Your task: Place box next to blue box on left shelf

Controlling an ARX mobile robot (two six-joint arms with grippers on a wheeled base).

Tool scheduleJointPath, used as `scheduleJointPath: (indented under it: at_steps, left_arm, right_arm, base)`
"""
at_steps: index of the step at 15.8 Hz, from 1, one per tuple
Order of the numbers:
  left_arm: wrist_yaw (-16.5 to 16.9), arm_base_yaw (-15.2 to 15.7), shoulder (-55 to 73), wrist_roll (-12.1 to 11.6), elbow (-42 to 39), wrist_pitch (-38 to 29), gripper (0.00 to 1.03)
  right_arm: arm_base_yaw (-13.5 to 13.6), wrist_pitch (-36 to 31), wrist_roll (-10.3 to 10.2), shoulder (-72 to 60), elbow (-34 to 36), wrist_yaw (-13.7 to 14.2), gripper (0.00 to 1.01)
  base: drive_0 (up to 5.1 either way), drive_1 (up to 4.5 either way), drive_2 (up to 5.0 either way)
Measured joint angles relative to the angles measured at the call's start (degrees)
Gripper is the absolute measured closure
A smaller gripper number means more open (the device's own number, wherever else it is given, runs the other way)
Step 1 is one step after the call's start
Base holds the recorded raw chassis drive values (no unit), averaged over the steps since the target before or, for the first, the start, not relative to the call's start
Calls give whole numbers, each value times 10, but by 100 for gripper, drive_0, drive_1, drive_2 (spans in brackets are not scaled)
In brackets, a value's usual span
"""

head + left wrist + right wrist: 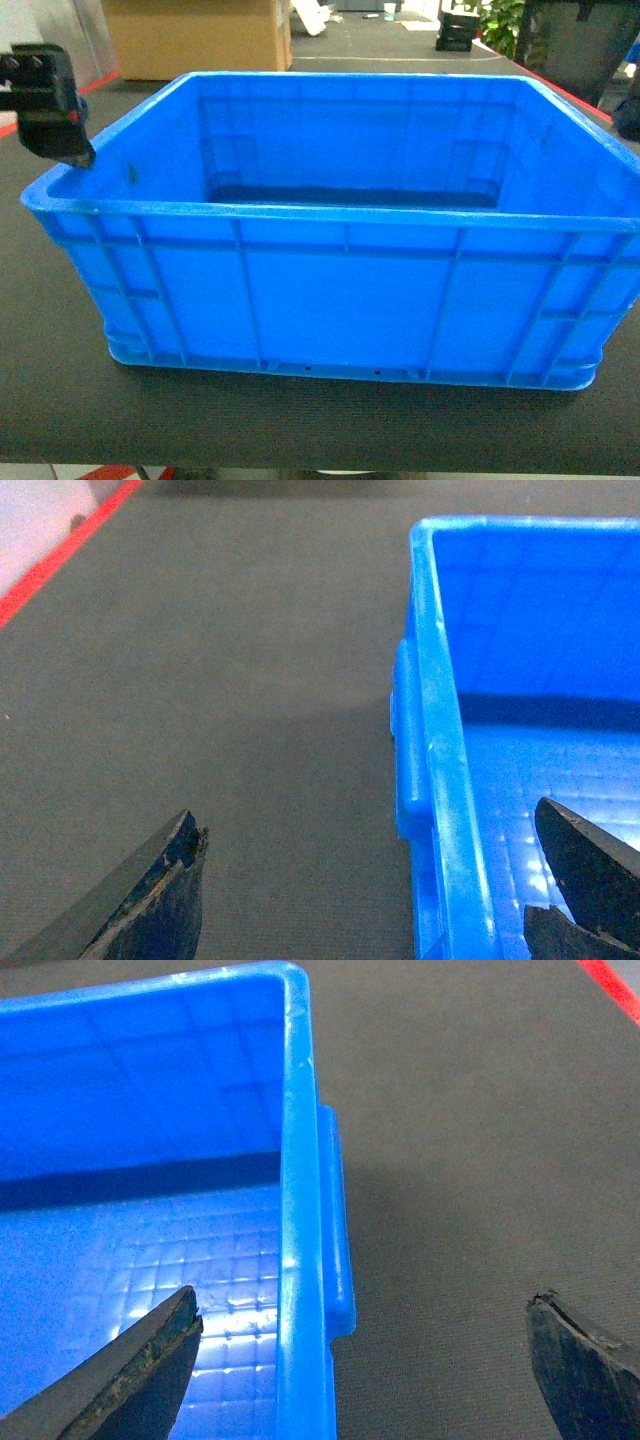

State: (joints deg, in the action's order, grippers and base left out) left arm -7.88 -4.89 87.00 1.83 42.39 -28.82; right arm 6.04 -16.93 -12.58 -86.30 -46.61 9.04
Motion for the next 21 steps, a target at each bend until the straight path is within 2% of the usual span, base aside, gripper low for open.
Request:
scheduleJointPath:
  at_steps: [3,5,8,10,11,12,13,14,15,21]
  left_arm:
    - [1,-6,76,-10,58,17,5]
    - [1,-8,86,-13,67,26,5]
    - [-7,-12,125,-17,102,83,5]
    - [-7,-12,126,-6,114,96,31]
    - [9,-10,127,-7,118,104,46]
    - [30,-9,127,-7,123,120,58]
    - [34,-14,126,-1,129,139,71]
    - [27,-17,126,9,133,148,79]
    - [19,-18,126,14,138,158,85]
    - [-7,-19,85,23,86,67,88]
  right_arm:
    - [7,33,-15,-64,-42,-15,3]
    - [9,35,-15,-70,-45,-14,3]
    - [15,63,-16,-85,-56,-11,4]
    - [15,91,-24,-85,-63,-10,30]
    - [15,115,-29,-85,-64,-14,47]
    - [15,123,-31,-85,-65,-14,60]
    - [15,127,-37,-85,-68,-14,74]
    - [16,128,-39,-85,-68,-15,83]
    - [20,129,-29,-83,-69,-11,91]
    - [41,74,-2,-49,-49,30,92]
  base:
    - [0,0,0]
    - [0,0,0]
    - [0,0,0]
    - [0,0,0]
    - [0,0,0]
    - [0,0,0]
    - [0,0,0]
    - [0,0,0]
    - [0,0,0]
    - [0,0,0]
